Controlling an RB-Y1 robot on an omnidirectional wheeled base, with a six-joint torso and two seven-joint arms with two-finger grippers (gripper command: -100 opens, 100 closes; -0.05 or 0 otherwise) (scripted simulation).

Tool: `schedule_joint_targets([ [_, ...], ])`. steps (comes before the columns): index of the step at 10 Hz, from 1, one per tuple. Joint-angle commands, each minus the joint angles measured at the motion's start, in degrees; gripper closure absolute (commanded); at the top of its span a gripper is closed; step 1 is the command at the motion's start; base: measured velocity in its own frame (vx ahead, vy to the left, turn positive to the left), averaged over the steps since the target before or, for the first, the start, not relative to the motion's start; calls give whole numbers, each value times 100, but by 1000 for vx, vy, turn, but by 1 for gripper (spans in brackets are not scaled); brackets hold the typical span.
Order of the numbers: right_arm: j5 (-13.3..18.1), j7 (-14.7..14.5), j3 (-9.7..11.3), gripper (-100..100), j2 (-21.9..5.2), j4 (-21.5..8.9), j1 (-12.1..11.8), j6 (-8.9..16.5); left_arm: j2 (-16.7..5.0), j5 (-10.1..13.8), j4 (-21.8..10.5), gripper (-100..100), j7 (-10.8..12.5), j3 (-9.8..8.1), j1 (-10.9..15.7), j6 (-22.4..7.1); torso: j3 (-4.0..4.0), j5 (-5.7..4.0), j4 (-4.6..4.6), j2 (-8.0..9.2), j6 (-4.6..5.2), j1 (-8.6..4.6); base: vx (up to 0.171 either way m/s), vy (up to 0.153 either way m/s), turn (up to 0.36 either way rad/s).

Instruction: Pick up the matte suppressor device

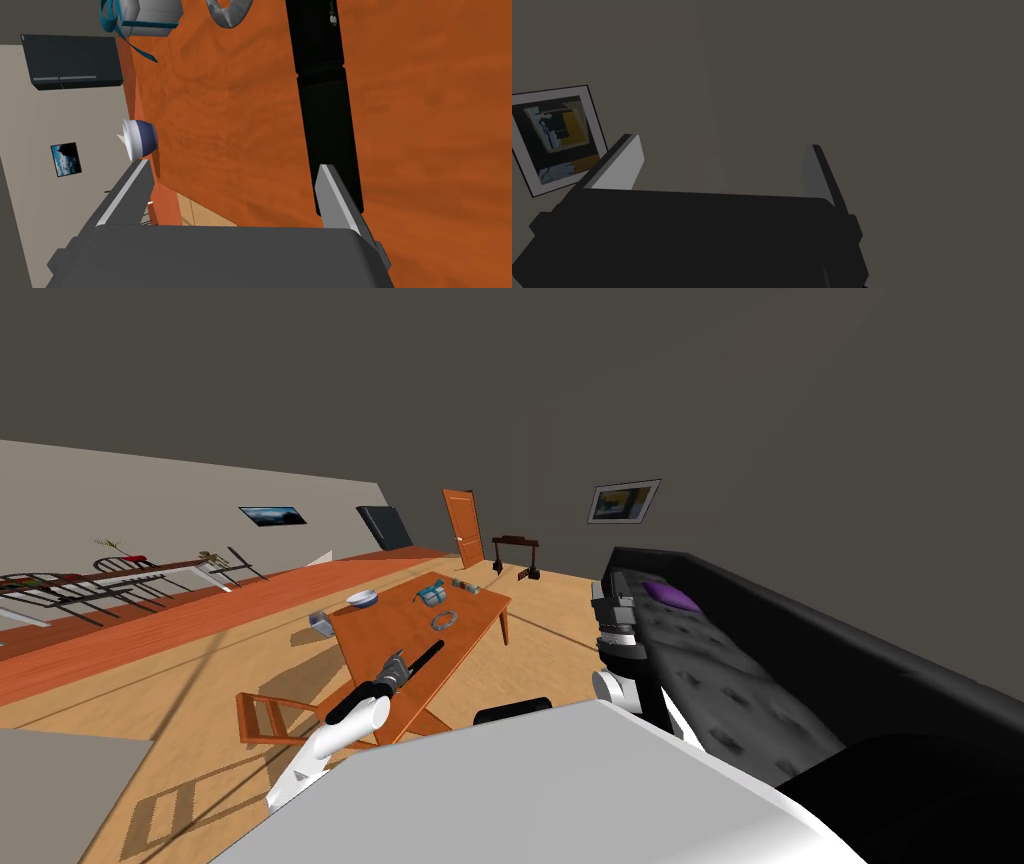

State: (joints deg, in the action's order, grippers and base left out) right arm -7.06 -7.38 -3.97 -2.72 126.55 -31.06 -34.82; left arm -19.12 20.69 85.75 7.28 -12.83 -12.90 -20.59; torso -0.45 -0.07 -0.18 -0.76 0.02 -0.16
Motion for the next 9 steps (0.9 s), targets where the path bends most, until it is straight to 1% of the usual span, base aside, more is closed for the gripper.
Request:
schedule_joint_targets([
  [1,0,0,0,0,0,0,0,0,-31,86,-276,-100,27,-141,90,-199,0,0,0,0,0,0,164,-48,38],
  [3,0,0,0,0,0,0,-1,0,-10,160,-612,-100,69,-394,215,-524,-7,1,-2,-14,-1,0,225,-82,75],
  [4,0,0,0,0,0,0,-1,0,-10,160,-612,-100,69,-394,215,-555,-11,0,-4,-19,-1,-2,146,-58,20],
  [6,0,0,0,0,0,0,0,0,11,225,-916,-100,108,-621,323,-873,9,1,3,15,-2,3,130,-73,44],
  [9,0,0,0,0,0,0,0,0,36,302,-1292,-100,156,-891,445,-1262,0,2,0,0,-1,10,181,-58,52],
])
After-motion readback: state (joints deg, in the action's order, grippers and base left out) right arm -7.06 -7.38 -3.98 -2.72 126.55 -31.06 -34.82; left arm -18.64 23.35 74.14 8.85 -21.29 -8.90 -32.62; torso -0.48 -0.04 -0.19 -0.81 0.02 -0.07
